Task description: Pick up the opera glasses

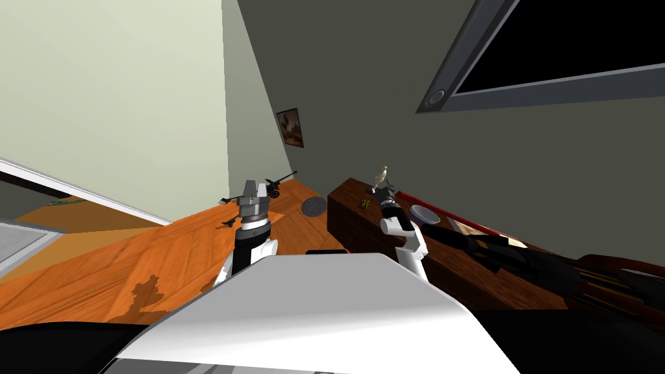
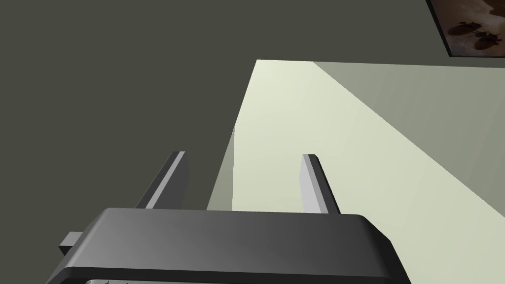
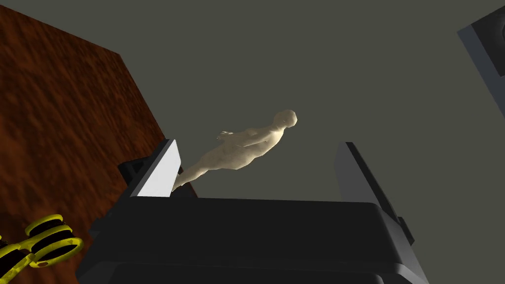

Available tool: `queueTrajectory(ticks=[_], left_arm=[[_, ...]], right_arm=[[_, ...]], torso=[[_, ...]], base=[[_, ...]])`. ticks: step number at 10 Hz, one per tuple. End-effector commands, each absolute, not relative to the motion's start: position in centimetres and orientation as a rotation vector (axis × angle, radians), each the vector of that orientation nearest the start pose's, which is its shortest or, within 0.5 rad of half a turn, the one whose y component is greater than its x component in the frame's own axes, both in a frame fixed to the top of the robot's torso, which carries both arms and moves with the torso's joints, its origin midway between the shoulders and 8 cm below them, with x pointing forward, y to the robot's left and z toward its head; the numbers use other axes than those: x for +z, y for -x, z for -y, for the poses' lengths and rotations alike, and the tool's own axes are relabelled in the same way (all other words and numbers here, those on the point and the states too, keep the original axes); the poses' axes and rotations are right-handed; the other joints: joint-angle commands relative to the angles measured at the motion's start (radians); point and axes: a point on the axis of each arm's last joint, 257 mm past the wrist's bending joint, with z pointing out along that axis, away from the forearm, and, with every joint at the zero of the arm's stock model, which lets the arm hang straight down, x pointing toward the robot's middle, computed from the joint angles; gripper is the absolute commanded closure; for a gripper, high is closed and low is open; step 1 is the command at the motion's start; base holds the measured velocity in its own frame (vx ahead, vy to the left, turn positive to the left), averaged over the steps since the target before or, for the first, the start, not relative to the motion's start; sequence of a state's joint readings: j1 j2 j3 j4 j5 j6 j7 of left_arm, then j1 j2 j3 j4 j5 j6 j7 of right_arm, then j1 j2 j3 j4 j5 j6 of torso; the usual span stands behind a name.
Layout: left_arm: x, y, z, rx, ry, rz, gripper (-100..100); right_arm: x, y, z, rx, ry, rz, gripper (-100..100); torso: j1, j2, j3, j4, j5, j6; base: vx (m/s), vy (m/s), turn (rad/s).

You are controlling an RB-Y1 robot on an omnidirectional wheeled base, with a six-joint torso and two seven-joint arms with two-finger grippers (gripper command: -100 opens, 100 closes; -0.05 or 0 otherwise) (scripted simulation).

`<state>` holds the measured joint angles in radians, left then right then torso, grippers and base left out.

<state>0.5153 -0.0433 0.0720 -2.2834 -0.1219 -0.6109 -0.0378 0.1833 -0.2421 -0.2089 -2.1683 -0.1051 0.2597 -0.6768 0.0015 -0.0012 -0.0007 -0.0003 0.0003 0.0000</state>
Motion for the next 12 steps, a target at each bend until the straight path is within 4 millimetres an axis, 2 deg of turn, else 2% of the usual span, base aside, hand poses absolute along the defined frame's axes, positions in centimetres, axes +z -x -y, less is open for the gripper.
queueTrajectory(ticks=[1, 5, 6, 8, 12], left_arm=[[4.0, -32.1, -28.6, -1.135, 0.507, -0.596, 0], [4.0, -32.1, -28.6, -1.135, 0.507, -0.596, 0], [4.0, -32.1, -28.6, -1.135, 0.507, -0.596, 0], [4.0, -32.1, -28.6, -1.135, 0.507, -0.596, 0], [4.0, -32.1, -28.6, -1.135, 0.507, -0.596, 0]], right_arm=[[-5.8, -47.4, 36.9, 1.578, -1.471, -0.682, -100], [-7.8, -48.3, 38.1, 1.569, -1.606, -0.649, -100], [-8.3, -48.9, 38.9, 1.585, -1.669, -0.609, -100], [-9.4, -48.9, 39.1, 1.569, -1.722, -0.601, -100], [-11.3, -50.0, 40.8, 1.579, -1.901, -0.492, -100]], torso=[[0.0, 0.0, 0.0, 0.0, 0.0, 0.0], [0.0, 0.0, 0.0, 0.0, 0.0, 0.0], [0.0, 0.0, 0.0, 0.0, 0.0, 0.0], [0.0, 0.0, 0.0, 0.0, 0.0, 0.0], [0.0, 0.0, 0.0, 0.0, 0.0, 0.0]], base=[[0.011, 0.035, -0.049], [0.006, 0.022, -0.027], [0.012, 0.036, -0.07], [0.013, 0.027, -0.023], [0.017, 0.028, -0.045]])
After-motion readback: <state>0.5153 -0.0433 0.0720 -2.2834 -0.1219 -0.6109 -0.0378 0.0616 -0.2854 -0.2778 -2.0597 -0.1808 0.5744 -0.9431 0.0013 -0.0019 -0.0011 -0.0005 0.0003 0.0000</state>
